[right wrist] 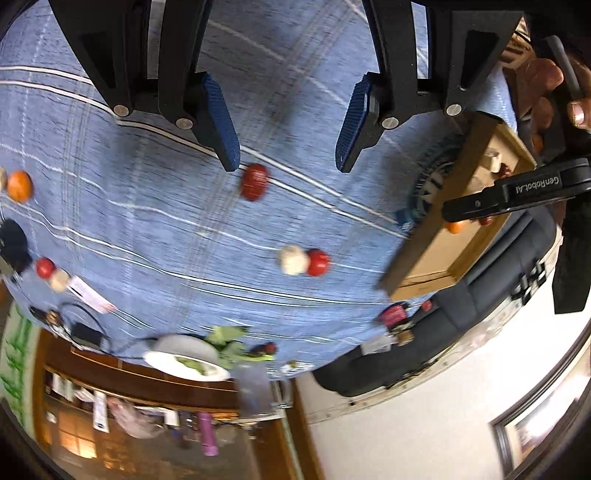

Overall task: Organize fruits
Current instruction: 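Grasp a red tomato with the left tool while the right tool grasps a red date, then carry the tomato and date over the cardboard tray with both tools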

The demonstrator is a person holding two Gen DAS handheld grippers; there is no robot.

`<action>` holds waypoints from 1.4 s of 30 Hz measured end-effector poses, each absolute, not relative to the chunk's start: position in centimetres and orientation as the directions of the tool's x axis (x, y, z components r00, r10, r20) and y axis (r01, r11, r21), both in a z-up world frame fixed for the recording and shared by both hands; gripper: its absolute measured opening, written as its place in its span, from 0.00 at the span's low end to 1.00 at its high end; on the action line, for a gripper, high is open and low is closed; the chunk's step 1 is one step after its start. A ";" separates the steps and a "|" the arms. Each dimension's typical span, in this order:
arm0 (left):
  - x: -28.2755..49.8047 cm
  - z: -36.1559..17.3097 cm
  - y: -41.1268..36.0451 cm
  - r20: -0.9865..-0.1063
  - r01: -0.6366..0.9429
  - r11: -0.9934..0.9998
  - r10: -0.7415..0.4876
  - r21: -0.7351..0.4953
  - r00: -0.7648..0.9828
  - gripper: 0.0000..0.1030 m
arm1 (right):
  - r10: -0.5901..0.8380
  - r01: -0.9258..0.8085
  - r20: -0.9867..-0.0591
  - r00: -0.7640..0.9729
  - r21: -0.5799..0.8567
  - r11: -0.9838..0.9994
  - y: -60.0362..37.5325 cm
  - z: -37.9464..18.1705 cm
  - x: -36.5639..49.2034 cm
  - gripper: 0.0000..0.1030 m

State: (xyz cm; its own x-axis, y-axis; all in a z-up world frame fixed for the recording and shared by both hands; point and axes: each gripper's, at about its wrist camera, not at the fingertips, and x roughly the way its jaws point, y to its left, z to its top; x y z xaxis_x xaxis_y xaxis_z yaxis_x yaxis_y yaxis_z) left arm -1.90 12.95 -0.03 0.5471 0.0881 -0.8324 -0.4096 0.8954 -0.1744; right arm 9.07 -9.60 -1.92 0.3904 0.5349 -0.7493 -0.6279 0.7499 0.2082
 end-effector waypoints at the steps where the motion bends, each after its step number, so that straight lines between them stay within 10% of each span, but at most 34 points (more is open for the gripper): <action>1: -1.5 -0.2 12.6 -0.834 -0.403 0.898 0.082 -0.175 0.546 0.57 | 0.530 -0.623 -0.750 0.394 0.206 0.755 -9.9 -2.1 9.4 0.54; 28: 12.8 -5.1 11.1 -0.857 -0.292 0.955 0.118 -0.039 0.502 0.55 | 0.508 -0.686 -0.786 0.352 0.153 0.712 -6.0 -5.9 13.1 0.23; 32: 13.7 -4.9 10.8 -0.851 -0.256 0.966 0.107 -0.033 0.514 0.26 | 0.548 -0.681 -0.770 0.326 0.211 0.701 -6.5 -6.0 13.7 0.23; 42: 10.0 -2.7 9.9 -0.841 -0.305 0.952 0.160 -0.007 0.517 0.26 | 0.617 -0.658 -0.727 0.301 0.310 0.686 -8.8 -4.1 14.1 0.22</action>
State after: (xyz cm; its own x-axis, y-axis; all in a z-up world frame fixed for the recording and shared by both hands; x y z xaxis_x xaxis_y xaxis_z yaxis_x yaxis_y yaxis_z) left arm 9.99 9.92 -2.75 0.5172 0.1598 -0.8408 -0.3051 0.9523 -0.0067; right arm 14.07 -8.75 -4.05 0.3009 0.6168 -0.7273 -0.6578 0.6865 0.3100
